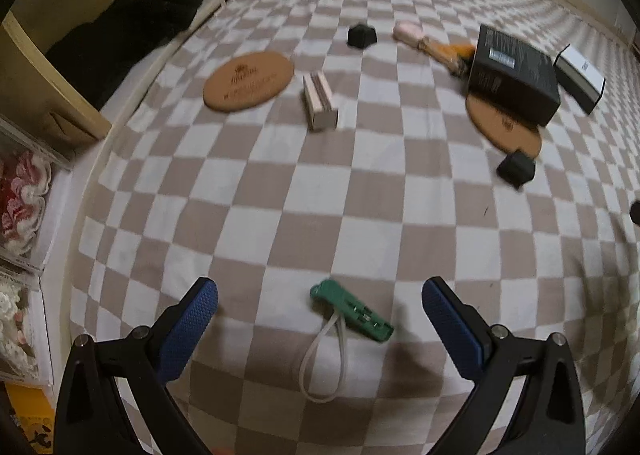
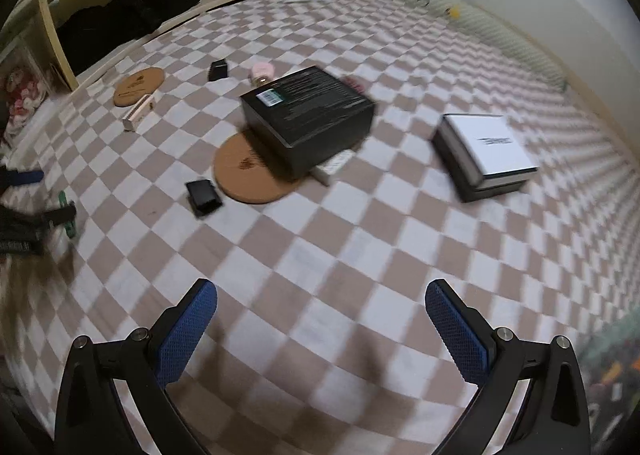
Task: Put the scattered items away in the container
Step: 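Move both tools down toward the green clip and small black block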
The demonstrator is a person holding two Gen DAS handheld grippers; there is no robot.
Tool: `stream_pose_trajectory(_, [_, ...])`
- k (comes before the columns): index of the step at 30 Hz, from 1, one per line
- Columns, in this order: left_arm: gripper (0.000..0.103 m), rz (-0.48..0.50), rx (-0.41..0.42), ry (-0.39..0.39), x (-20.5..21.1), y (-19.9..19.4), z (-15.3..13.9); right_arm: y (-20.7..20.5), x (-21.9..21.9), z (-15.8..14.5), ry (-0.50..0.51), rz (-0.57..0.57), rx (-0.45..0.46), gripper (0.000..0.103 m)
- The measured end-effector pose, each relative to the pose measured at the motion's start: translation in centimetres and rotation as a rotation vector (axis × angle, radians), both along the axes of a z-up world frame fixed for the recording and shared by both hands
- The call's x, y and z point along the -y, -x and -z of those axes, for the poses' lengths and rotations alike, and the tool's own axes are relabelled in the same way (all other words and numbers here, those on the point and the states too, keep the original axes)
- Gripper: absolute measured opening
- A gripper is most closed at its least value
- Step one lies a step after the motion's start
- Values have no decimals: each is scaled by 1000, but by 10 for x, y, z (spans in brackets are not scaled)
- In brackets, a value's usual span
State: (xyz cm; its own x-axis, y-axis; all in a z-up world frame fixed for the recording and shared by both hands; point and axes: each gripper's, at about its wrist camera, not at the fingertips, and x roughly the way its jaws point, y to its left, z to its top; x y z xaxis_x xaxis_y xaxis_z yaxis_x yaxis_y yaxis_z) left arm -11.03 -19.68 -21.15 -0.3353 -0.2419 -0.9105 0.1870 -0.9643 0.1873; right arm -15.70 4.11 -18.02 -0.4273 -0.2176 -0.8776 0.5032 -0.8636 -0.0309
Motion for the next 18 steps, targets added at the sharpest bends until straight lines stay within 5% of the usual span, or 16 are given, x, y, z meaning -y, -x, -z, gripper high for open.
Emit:
stream_pose_trajectory(11, [101,-30,57,-55,-8,8,14,16,55,15,41,-99,-6,102])
stream_pose_trajectory(18, [82,-77,105,-111,-7,14,25,32,60,17,82,-81,33,72])
